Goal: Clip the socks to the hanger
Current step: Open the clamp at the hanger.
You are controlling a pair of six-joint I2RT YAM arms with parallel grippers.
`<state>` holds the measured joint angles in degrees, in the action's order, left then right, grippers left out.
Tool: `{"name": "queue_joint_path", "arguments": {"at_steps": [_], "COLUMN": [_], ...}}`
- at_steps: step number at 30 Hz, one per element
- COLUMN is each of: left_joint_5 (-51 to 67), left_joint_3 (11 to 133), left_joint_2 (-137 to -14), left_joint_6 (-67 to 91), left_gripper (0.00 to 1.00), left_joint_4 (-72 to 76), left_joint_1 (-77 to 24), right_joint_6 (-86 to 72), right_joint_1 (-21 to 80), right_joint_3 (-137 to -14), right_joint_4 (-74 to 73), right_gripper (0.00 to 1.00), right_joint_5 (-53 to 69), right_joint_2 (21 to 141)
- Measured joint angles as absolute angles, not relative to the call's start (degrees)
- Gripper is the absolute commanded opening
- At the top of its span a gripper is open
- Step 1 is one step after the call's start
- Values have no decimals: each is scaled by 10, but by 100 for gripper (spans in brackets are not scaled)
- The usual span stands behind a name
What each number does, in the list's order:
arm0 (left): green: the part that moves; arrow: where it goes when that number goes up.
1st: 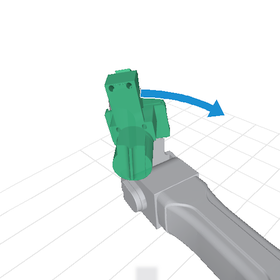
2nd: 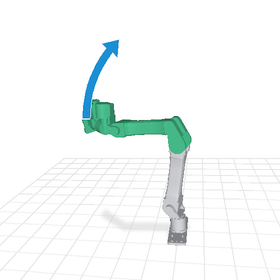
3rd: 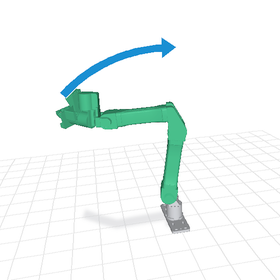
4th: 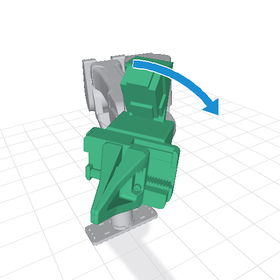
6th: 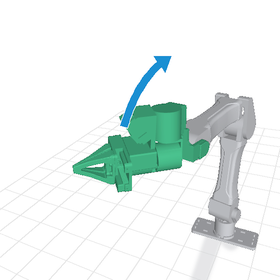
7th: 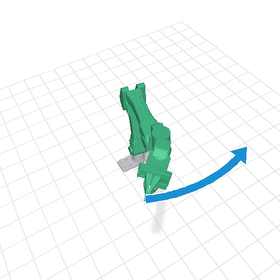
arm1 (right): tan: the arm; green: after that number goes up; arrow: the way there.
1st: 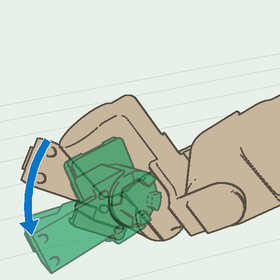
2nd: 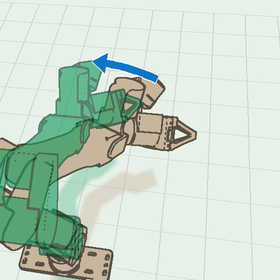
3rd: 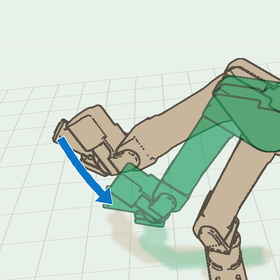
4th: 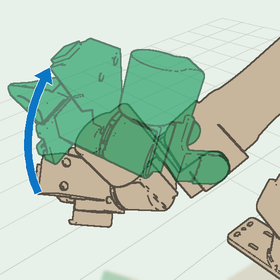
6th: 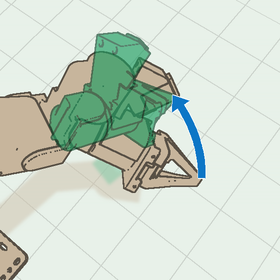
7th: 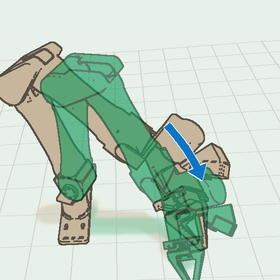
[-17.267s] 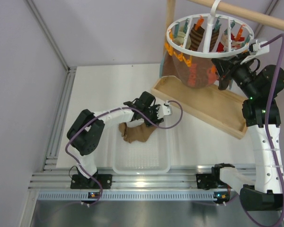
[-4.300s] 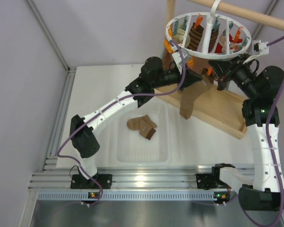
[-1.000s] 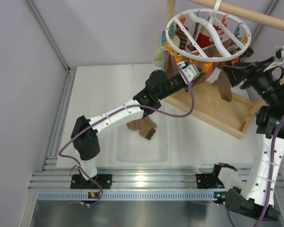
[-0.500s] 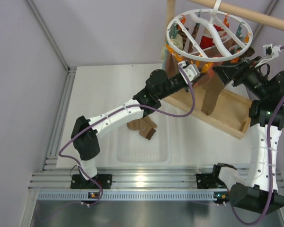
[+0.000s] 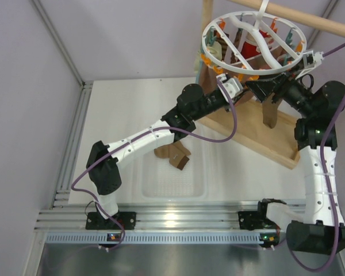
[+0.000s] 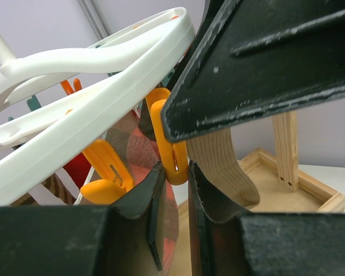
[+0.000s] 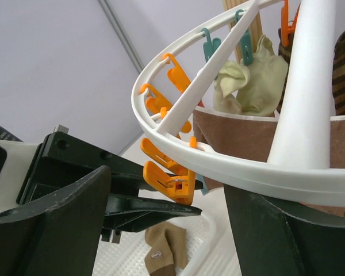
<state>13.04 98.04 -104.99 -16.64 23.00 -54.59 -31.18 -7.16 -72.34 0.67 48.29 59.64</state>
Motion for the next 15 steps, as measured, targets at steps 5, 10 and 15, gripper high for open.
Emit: {"name": "queue_joint_path", "arguments": {"at_steps": [5,10,15], "left_joint_5": [132,134,134], "left_joint_3": [983,983,983], "left_joint_2": [-1050,-1050,-1050], "left_joint_6": [-166,-166,-163], "left_gripper": [0,0,1], "left_joint_4": [228,226,220], "left_joint_1": [-546,-546,-546], "right_joint_6": [-292,-279,-270], "right_joint_1": [-49,-46,-43], "right_joint_3": [-724,-724,-724], "right_joint_4": [-3,-8,-11], "right_gripper": [61,37,5], "right_joint_5": [464,442,420], "right_joint_2": [603,604,603]}}
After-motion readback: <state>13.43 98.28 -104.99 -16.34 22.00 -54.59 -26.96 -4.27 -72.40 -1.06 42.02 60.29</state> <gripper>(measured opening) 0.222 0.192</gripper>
